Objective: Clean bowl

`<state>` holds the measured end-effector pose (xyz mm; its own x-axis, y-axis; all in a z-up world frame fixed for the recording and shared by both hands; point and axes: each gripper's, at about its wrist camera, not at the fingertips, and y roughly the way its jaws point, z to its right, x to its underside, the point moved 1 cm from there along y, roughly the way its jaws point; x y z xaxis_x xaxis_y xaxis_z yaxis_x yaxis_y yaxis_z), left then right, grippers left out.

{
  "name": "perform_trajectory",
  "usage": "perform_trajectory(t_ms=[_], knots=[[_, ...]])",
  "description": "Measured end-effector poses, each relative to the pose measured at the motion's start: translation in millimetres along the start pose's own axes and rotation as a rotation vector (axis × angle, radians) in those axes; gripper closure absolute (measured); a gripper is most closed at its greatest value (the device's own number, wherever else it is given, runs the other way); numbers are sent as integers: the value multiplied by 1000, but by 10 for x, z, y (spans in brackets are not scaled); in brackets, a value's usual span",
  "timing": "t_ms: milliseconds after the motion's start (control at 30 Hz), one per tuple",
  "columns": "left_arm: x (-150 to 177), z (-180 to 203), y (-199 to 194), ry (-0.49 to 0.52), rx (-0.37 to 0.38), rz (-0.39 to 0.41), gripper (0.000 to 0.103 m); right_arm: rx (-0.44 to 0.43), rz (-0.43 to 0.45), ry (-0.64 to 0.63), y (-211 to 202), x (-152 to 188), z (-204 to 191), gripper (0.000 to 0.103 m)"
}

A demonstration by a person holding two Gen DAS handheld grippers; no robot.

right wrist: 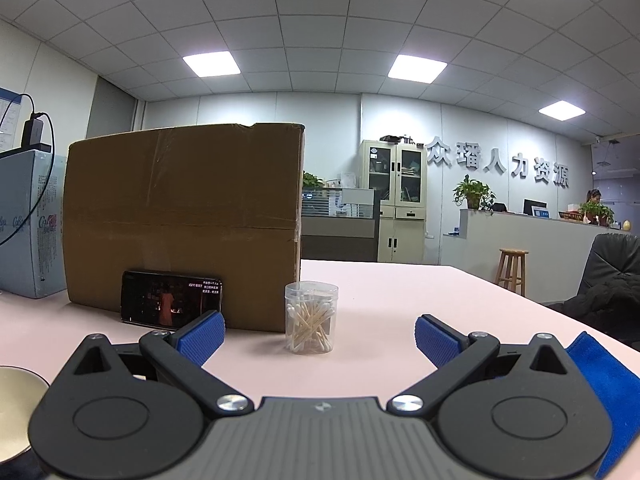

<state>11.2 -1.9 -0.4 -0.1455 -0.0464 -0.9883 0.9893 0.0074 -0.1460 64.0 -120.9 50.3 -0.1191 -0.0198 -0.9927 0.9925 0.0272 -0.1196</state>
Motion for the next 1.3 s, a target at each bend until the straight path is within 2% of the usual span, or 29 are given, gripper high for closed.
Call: perform_trajectory(t_ms=[333,767,1033,1300], knots=[[11,-4,5,-1,-6,-5,0,25,-9,-1,49,18,0,0],[10,6,-31,0,-17,16,0,11,4,-11,-9,22,-10,0],[1,-11,-73,-6,-30,38,0,-38,50,-3,-103,10,3,0],[-4,-36,-87,-20,1,33,0,-105,63,-5,-192,-1,-21,0]])
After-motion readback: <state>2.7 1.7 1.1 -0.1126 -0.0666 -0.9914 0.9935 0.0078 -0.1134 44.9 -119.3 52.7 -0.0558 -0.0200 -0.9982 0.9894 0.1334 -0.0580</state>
